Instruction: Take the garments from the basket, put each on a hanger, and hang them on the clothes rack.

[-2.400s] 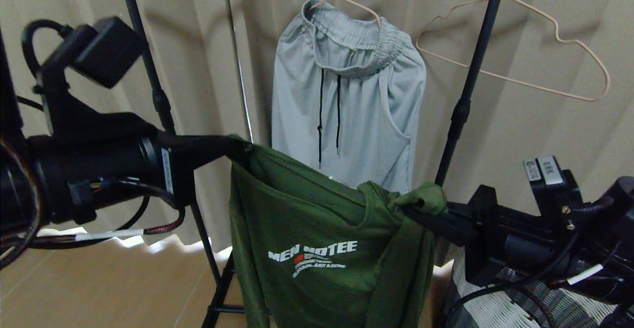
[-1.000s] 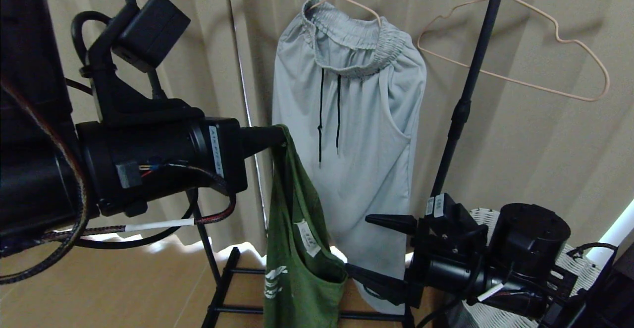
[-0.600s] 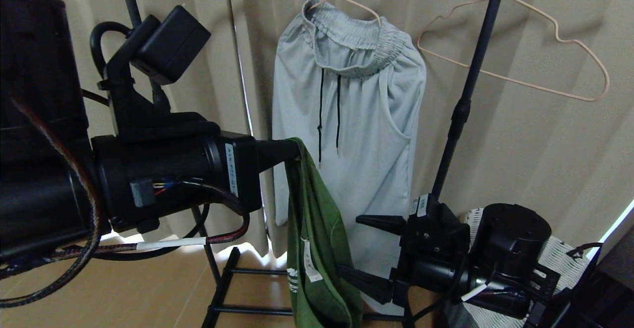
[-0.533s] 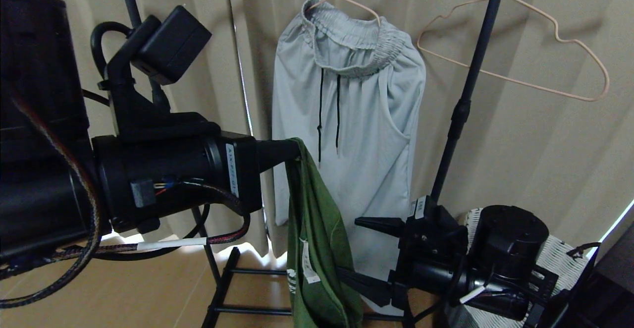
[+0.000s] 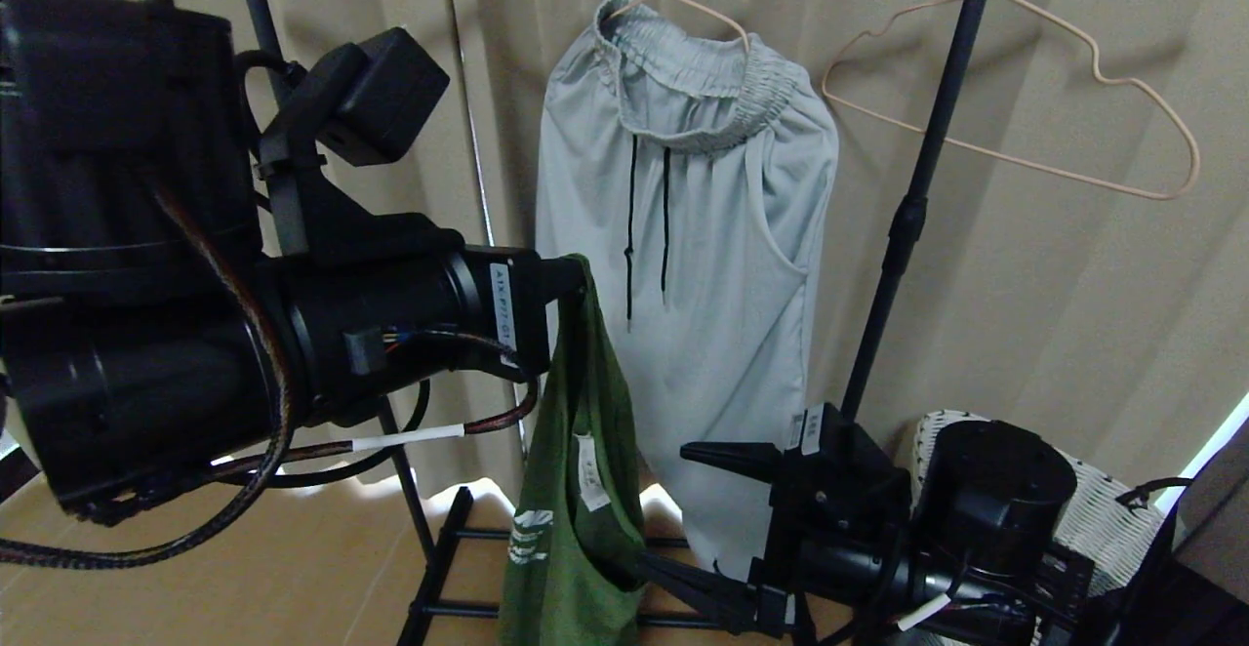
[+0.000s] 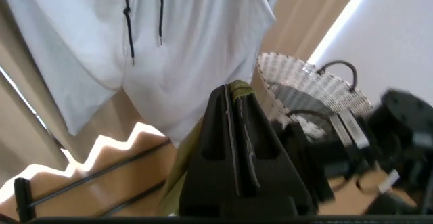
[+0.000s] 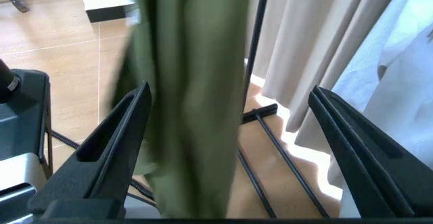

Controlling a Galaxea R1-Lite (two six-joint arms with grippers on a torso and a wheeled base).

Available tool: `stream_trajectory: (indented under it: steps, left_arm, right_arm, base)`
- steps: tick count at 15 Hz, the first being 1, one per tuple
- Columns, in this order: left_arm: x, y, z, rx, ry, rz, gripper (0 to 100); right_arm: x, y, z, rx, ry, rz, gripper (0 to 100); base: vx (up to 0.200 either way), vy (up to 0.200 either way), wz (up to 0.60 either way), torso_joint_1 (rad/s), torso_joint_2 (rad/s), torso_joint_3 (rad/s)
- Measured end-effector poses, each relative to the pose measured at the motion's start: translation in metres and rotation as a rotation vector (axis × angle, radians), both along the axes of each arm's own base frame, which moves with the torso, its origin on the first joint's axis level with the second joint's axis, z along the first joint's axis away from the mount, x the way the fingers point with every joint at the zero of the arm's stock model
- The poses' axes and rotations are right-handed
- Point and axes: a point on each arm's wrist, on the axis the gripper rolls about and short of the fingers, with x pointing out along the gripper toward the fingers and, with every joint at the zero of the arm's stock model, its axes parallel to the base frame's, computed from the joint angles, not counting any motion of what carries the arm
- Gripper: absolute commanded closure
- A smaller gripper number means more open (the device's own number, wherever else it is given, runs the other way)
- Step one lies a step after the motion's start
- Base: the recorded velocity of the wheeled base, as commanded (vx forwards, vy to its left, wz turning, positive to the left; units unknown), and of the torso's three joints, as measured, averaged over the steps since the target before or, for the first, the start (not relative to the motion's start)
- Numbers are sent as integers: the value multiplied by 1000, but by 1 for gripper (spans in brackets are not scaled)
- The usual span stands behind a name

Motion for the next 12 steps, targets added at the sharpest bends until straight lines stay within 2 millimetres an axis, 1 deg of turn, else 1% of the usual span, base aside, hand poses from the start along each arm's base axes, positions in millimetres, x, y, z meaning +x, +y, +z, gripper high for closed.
stream_trajectory:
  steps: [2,5,8,12]
  left_arm:
    - [0,-3,-2,6,4,-6,100]
    - [-6,-10,-1,11,-2,-46,100]
    - [-9,-12,-1,25,-16,-63,100]
    - [-7,-12,-2,46,-28,-40,100]
  right_arm:
    - [1,5,0,0,-4,-2,0]
    - [6,10,-5,-6,-2,-30,0]
    - [13,4,-8,-11,2,-62,0]
    - [11,-4,-9,-18,10,-78,0]
  base:
    - [0,0,0,0,0,0]
    - [0,0,0,0,0,0]
    - [0,0,0,0,0,0]
    - [0,0,0,0,0,0]
